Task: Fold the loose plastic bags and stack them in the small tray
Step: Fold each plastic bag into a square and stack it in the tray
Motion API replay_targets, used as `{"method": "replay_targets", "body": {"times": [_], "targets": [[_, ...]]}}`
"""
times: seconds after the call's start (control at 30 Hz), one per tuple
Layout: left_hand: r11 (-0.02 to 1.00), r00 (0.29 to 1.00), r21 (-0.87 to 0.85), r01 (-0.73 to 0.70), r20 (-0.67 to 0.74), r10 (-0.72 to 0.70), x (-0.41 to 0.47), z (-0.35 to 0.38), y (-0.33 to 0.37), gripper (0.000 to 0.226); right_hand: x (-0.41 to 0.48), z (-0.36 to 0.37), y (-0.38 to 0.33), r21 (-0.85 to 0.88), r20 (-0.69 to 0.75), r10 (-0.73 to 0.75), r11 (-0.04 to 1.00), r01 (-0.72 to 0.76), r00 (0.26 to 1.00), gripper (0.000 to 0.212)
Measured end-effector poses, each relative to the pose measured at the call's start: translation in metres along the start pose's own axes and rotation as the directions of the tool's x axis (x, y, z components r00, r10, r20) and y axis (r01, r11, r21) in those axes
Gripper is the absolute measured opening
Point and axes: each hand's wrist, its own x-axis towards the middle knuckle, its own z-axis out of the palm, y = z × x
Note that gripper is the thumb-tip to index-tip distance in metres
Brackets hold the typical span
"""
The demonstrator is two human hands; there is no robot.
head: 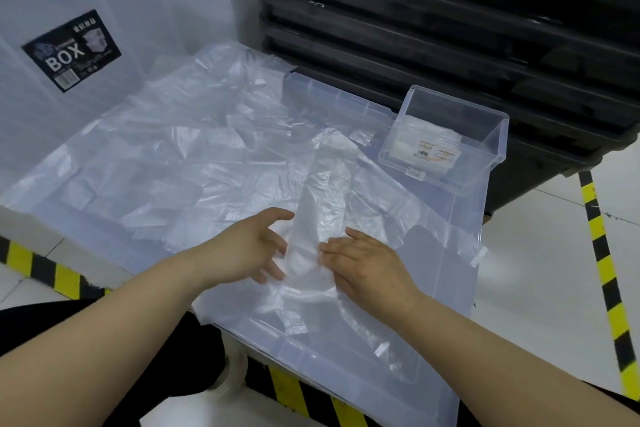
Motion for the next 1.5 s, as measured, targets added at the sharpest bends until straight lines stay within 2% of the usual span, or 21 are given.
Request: {"method": "replay_targets", "body": {"times": [0.03, 0.1, 0.13, 0.17, 0.23, 0.3, 0.37, 0.47, 0.53, 0.67, 0.77, 0.83, 0.87, 0.93, 1.0, 1.07, 1.17, 1.33, 1.4, 1.47, 1.5], "targets": [[0.976, 0.997, 0.202, -0.078, 0.008, 0.078, 0.001, -0.003, -0.005, 0.060, 0.000, 0.000, 0.000, 0.007, 0.008, 0.009, 1.000, -0.009, 1.000, 0.026], [0.776, 0.974, 0.596, -0.207, 0.053, 0.220, 0.002, -0.004, -0.013, 0.068, 0.001, -0.001, -0.001, 0.030, 0.007, 0.032, 0.999, -0.032, 0.999, 0.030], [0.686, 0.957, 0.685, -0.246, 0.061, 0.282, 0.002, -0.002, -0.017, 0.071, 0.001, -0.001, -0.002, 0.042, 0.004, 0.046, 0.998, -0.046, 0.999, 0.030], [0.613, 0.925, 0.732, -0.297, 0.062, 0.374, 0.003, 0.001, -0.022, 0.075, 0.001, -0.001, -0.002, 0.058, 0.005, 0.062, 0.996, -0.062, 0.998, 0.030], [0.444, 0.793, 0.792, -0.418, 0.081, 0.603, 0.009, 0.008, -0.031, 0.083, 0.000, -0.002, -0.003, 0.081, -0.001, 0.091, 0.993, -0.090, 0.996, 0.030], [0.371, 0.670, 0.804, -0.464, 0.044, 0.741, 0.016, 0.013, -0.040, 0.083, -0.001, -0.002, -0.003, 0.092, 0.003, 0.110, 0.990, -0.110, 0.994, 0.029], [0.350, 0.603, 0.796, -0.494, 0.024, 0.797, 0.020, 0.017, -0.040, 0.068, -0.001, -0.002, -0.004, 0.097, 0.002, 0.123, 0.988, -0.122, 0.992, 0.029], [0.272, 0.551, 0.763, -0.587, 0.130, 0.824, 0.019, 0.020, -0.037, 0.029, 0.000, -0.003, -0.004, 0.090, -0.008, 0.120, 0.989, -0.119, 0.993, 0.028], [0.293, 0.574, 0.735, -0.611, 0.157, 0.803, 0.016, 0.018, -0.035, 0.029, 0.000, -0.003, -0.005, 0.056, -0.009, 0.115, 0.992, -0.114, 0.993, 0.027], [0.439, 0.682, 0.676, -0.591, 0.129, 0.720, 0.013, 0.016, -0.031, 0.034, -0.002, -0.001, -0.009, 0.002, -0.049, 0.100, 0.995, -0.100, 0.994, 0.031], [0.600, 0.823, 0.624, -0.500, 0.126, 0.555, 0.014, 0.017, -0.030, 0.026, 0.002, 0.001, -0.016, 0.104, -0.061, 0.110, 0.989, -0.104, 0.992, 0.033], [0.717, 0.897, 0.572, -0.398, 0.079, 0.435, 0.014, 0.019, -0.026, 0.025, 0.004, -0.001, -0.018, 0.150, -0.013, 0.157, 0.977, -0.154, 0.987, 0.015], [0.793, 0.927, 0.502, -0.344, 0.044, 0.373, 0.014, 0.019, -0.023, 0.021, 0.006, -0.004, -0.020, 0.167, 0.026, 0.218, 0.961, -0.219, 0.976, 0.016], [0.903, 0.955, 0.339, -0.265, -0.038, 0.295, 0.017, 0.016, -0.016, 0.023, 0.014, -0.015, -0.022, 0.278, 0.158, 0.409, 0.855, -0.438, 0.899, 0.017], [0.954, 0.969, 0.234, -0.188, -0.113, 0.218, 0.025, 0.012, -0.011, 0.026, 0.020, -0.019, -0.017, 0.413, 0.349, 0.556, 0.631, -0.656, 0.754, 0.020], [0.979, 0.972, 0.164, -0.118, -0.184, 0.148, 0.032, 0.012, -0.006, 0.024, 0.027, -0.019, -0.011, 0.479, 0.430, 0.629, 0.449, -0.754, 0.648, 0.030], [0.990, 0.949, 0.110, -0.088, -0.294, 0.117, 0.037, 0.019, -0.001, 0.013, 0.036, -0.015, -0.005, 0.496, 0.494, 0.687, 0.281, -0.822, 0.533, 0.028], [0.995, 0.899, 0.087, -0.058, -0.428, 0.090, 0.032, 0.024, -0.002, 0.016, 0.048, -0.021, 0.000, 0.431, 0.598, 0.701, 0.126, -0.894, 0.387, 0.023], [0.915, 0.836, 0.384, -0.120, -0.458, 0.302, 0.025, 0.024, -0.006, 0.011, 0.051, -0.024, 0.001, 0.410, 0.624, 0.693, 0.101, -0.906, 0.360, 0.023], [0.668, 0.685, 0.698, -0.258, -0.356, 0.636, 0.020, 0.025, -0.011, 0.016, 0.052, -0.026, 0.002, 0.404, 0.644, 0.679, 0.087, -0.910, 0.351, 0.023], [0.549, 0.628, 0.771, -0.325, -0.258, 0.734, 0.018, 0.027, -0.016, 0.022, 0.052, -0.026, 0.002, 0.402, 0.652, 0.673, 0.084, -0.912, 0.350, 0.023]]}}
